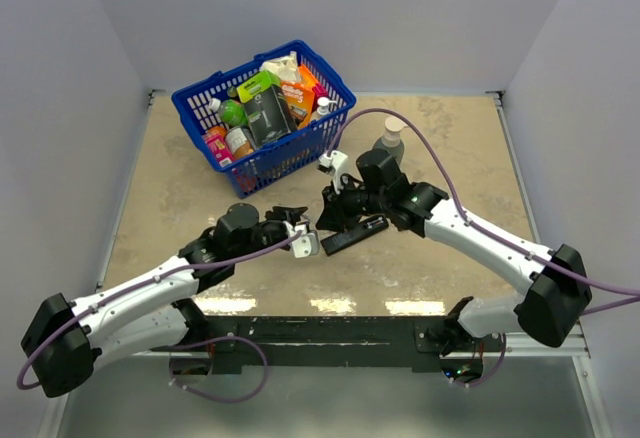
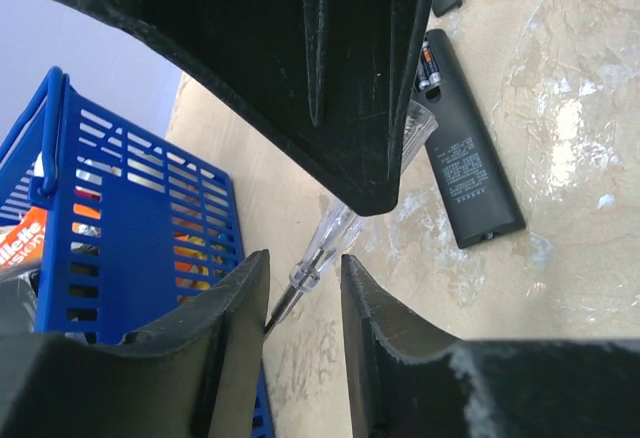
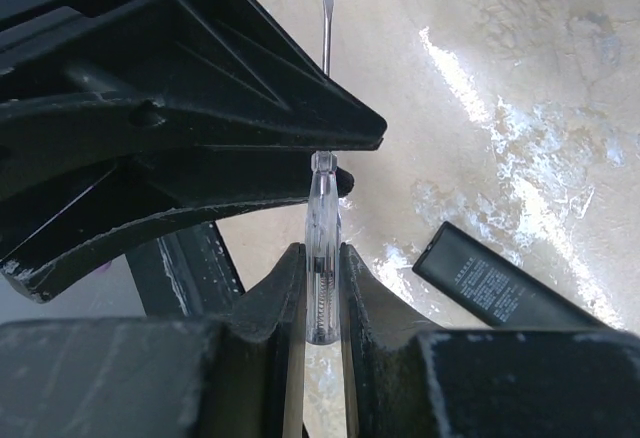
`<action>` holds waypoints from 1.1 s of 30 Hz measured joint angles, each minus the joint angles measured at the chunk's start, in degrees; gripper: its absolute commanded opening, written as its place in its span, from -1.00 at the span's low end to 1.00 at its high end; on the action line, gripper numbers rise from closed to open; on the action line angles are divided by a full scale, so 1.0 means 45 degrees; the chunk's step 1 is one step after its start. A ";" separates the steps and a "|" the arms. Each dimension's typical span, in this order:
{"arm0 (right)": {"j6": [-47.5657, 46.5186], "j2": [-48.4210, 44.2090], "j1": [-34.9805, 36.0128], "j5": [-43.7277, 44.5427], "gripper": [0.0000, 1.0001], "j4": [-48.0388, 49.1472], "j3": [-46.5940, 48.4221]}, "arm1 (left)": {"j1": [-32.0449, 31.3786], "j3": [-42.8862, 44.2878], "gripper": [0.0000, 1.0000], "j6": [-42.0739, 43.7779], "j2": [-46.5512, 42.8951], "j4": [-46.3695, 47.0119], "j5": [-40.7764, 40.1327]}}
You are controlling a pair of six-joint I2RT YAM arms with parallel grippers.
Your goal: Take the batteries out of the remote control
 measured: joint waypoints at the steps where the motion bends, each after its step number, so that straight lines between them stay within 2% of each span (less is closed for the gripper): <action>1: 0.0024 -0.0049 0.0000 0.0000 -1.00 -0.0015 0.0000 | -0.0010 0.0000 -0.31 -0.0010 0.0049 0.0058 0.0078; 3: 0.0044 -0.0126 0.0000 -0.0015 -1.00 -0.0063 0.0000 | -0.0010 0.0000 -0.56 -0.0078 0.0117 0.0189 0.0175; 4: 0.0053 -0.0155 0.0000 -0.0019 -1.00 -0.0078 0.0000 | -0.0010 0.0000 -0.76 -0.0141 0.0141 0.0248 0.0204; 7: 0.0126 -0.0403 -0.0087 0.0010 -0.99 0.0058 0.0010 | -0.0024 -0.0015 -1.00 -0.0355 0.0306 -0.0029 0.0384; 8: 0.0175 -0.0510 -0.0097 0.0073 -0.89 0.0049 0.0010 | -0.0078 -0.0015 -1.00 -0.0481 0.0359 0.0092 0.0369; 9: 0.0228 -0.0588 -0.0092 0.0160 -0.70 0.0034 0.0010 | -0.0087 -0.0015 -1.00 -0.0627 0.0355 0.0151 0.0364; 10: 0.0340 -0.0665 -0.0092 0.0277 -0.33 0.0049 0.0010 | -0.0097 0.0000 -1.00 -0.0777 0.0355 0.0219 0.0301; 14: 0.1404 -0.1161 -0.0083 0.1214 0.08 0.0287 0.0010 | -0.0126 0.0194 -1.00 -0.2069 0.0520 0.0510 -0.0199; 15: 0.1734 -0.1389 -0.0083 0.1588 0.12 0.0340 0.0010 | -0.0117 0.0306 -1.00 -0.2409 0.0617 0.0554 -0.0316; 24: 0.3983 -0.3701 -0.0073 0.4736 0.23 0.1443 -0.0024 | -0.0083 0.0933 -1.00 -0.7218 0.0685 0.1282 -0.0189; 30: 0.3944 -0.3458 -0.0083 0.4770 0.18 0.1651 -0.0039 | -0.0083 0.0928 -1.00 -0.9398 0.0559 0.1496 0.0437; 33: 0.3891 -0.3041 -0.0078 0.4779 0.10 0.1559 -0.0039 | -0.0083 0.0792 -1.00 -1.0185 0.0471 0.1545 0.0612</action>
